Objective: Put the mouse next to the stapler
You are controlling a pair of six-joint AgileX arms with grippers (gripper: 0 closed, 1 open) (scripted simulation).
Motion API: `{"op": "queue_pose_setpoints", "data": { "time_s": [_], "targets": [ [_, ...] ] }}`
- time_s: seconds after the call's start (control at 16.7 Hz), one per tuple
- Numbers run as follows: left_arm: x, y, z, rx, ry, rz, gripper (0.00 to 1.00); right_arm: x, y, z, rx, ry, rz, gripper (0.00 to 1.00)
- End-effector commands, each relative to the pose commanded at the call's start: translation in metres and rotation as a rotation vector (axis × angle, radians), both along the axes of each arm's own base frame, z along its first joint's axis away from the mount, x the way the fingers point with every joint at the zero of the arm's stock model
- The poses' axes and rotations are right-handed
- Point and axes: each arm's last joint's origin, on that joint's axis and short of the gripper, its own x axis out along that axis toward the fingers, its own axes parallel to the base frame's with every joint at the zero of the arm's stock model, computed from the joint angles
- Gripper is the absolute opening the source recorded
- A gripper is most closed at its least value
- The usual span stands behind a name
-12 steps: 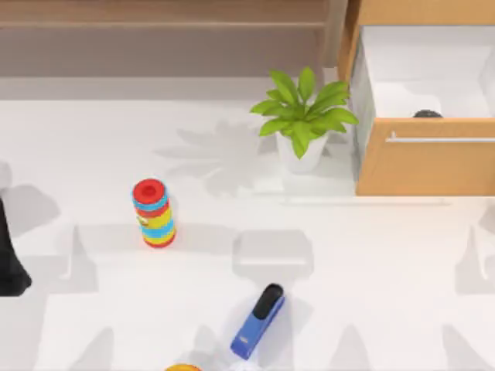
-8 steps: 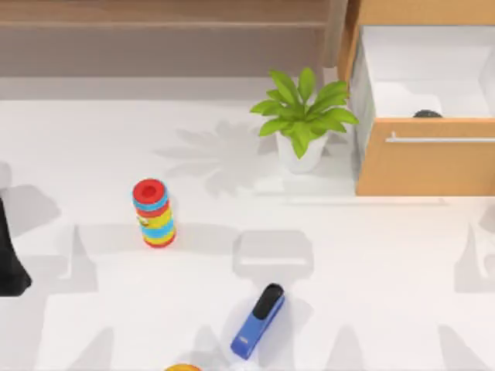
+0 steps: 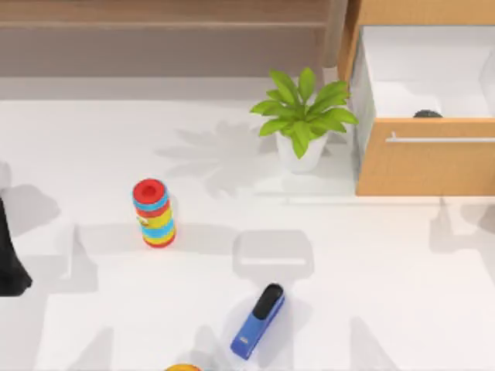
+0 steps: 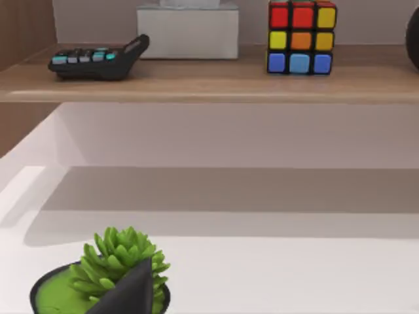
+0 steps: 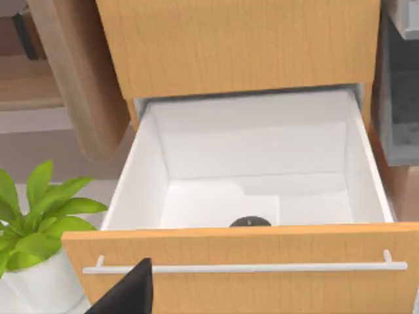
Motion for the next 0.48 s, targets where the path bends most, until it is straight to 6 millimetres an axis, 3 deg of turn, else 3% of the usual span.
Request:
{"op": "queue_pose_setpoints", "data": {
  "time_s": [0.24,0.48],
  "targets": [
    [0.0,0.0,0.0,0.0,0.0,0.0,1.0,0.044,0.013,0.07,0.045,0.159,0.04,1.0],
    [0.0,0.0,0.0,0.0,0.0,0.0,1.0,0.116,0.03,0.115,0.049,0.342,0.052,1.0]
  ]
}}
